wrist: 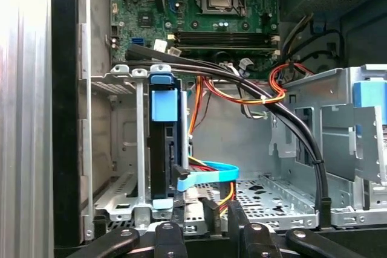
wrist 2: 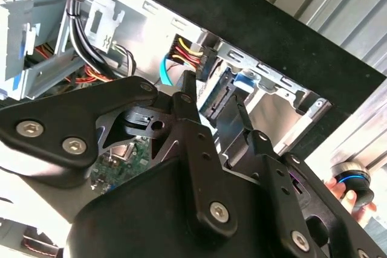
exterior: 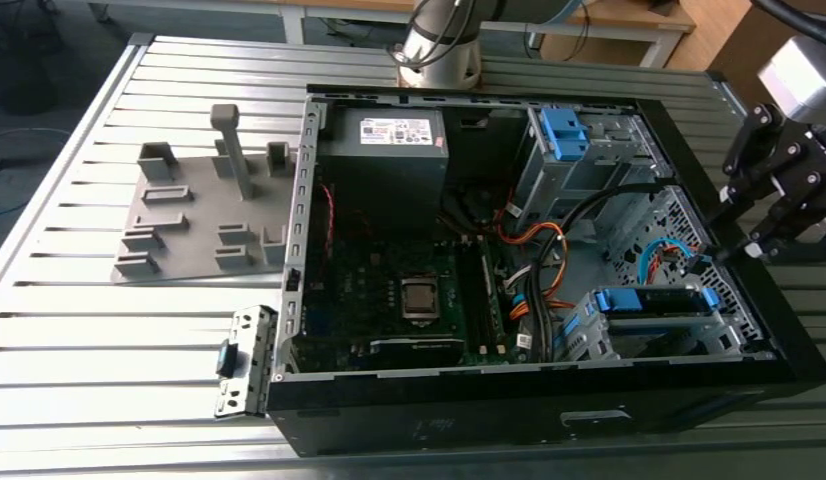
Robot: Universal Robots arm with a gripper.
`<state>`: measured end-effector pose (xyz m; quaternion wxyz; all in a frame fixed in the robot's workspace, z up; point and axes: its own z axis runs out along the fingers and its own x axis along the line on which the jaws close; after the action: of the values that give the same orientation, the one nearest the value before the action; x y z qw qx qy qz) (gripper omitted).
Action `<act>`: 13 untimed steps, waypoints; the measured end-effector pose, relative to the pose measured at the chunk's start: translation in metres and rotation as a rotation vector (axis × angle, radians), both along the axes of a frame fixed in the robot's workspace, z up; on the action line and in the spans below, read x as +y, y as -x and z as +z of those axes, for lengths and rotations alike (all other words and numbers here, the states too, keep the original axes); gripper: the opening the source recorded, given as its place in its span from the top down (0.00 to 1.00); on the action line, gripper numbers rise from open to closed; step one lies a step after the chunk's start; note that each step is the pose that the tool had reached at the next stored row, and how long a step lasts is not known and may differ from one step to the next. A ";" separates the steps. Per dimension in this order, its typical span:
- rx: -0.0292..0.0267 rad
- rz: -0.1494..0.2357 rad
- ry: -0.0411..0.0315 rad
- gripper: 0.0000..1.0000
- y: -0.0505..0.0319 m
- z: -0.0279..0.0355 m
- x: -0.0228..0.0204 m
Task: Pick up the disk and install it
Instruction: 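Insert the first disk wire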
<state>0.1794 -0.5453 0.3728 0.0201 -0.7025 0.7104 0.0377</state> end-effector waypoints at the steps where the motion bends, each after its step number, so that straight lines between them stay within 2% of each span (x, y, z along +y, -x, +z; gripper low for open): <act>1: 0.0000 0.000 0.0000 0.59 -0.0001 -0.0001 0.0013; 6: 0.0000 0.000 0.0007 0.59 -0.0002 -0.0003 0.0091; 13: 0.0000 0.000 0.0008 0.59 -0.0002 -0.0005 0.0241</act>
<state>0.1796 -0.5212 0.3723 0.0198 -0.7025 0.7104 0.0374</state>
